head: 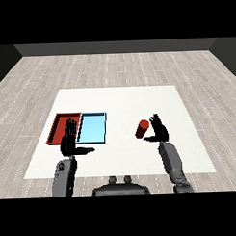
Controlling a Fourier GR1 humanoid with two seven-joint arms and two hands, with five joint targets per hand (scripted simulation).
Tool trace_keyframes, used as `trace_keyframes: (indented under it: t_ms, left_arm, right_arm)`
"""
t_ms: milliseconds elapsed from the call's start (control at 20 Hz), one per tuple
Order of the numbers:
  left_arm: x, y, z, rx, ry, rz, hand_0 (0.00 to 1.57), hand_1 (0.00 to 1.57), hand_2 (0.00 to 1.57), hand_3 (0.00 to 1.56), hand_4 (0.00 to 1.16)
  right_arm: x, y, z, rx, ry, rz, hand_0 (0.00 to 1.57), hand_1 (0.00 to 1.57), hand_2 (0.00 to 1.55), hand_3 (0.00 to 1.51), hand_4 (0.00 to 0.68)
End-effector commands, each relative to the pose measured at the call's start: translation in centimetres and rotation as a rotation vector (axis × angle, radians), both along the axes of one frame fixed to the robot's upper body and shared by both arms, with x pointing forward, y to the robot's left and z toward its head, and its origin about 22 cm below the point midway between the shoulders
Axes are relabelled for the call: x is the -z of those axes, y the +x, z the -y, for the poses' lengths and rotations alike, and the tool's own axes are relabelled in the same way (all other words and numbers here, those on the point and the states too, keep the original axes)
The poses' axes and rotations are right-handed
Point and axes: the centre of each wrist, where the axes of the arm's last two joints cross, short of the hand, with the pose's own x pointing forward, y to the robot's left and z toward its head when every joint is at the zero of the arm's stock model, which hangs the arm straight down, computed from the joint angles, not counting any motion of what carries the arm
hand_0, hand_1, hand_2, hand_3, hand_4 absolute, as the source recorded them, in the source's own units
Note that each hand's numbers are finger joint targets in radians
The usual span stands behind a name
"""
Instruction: Pick the red can and put it in the red box
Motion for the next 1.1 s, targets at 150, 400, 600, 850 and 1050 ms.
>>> trace_keyframes:
  t_ms: [150, 400, 600, 850, 1050]
  left_arm:
    - [0.3, -1.0, -2.4, 0.019, 0.0, 0.005, 0.0, 0.0, 0.0, 0.0, 0.0]
    - [0.2, -0.8, -0.8, 0.002, -0.015, 0.017, 0.0, 0.0, 0.0, 0.0, 0.0]
    - [1.3, 0.3, 0.5, 0.0, 0.006, 0.024, 0.0, 0.0, 0.0, 0.0, 0.0]
    - [-0.2, 0.8, -0.2, 0.023, -0.013, 0.013, 0.0, 0.0, 0.0, 0.0, 0.0]
    - [0.2, -0.1, -1.9, -0.004, -0.008, 0.026, 0.0, 0.0, 0.0, 0.0, 0.0]
  right_arm:
    - [-1.4, 0.9, -1.1, -0.014, 0.019, -0.025, 0.0, 0.0, 0.0, 0.0, 0.0]
    - [-1.2, 0.2, -1.3, -0.018, -0.006, -0.046, 0.0, 0.0, 0.0, 0.0, 0.0]
    - [0.4, 1.3, -1.2, -0.001, 0.005, -0.053, 0.0, 0.0, 0.0, 0.0, 0.0]
    - [-0.4, 3.7, -2.5, 0.013, 0.001, -0.071, 0.0, 0.0, 0.0, 0.0, 0.0]
    - [0.2, 2.0, -3.6, 0.0, -0.007, -0.059, 0.0, 0.0, 0.0, 0.0, 0.0]
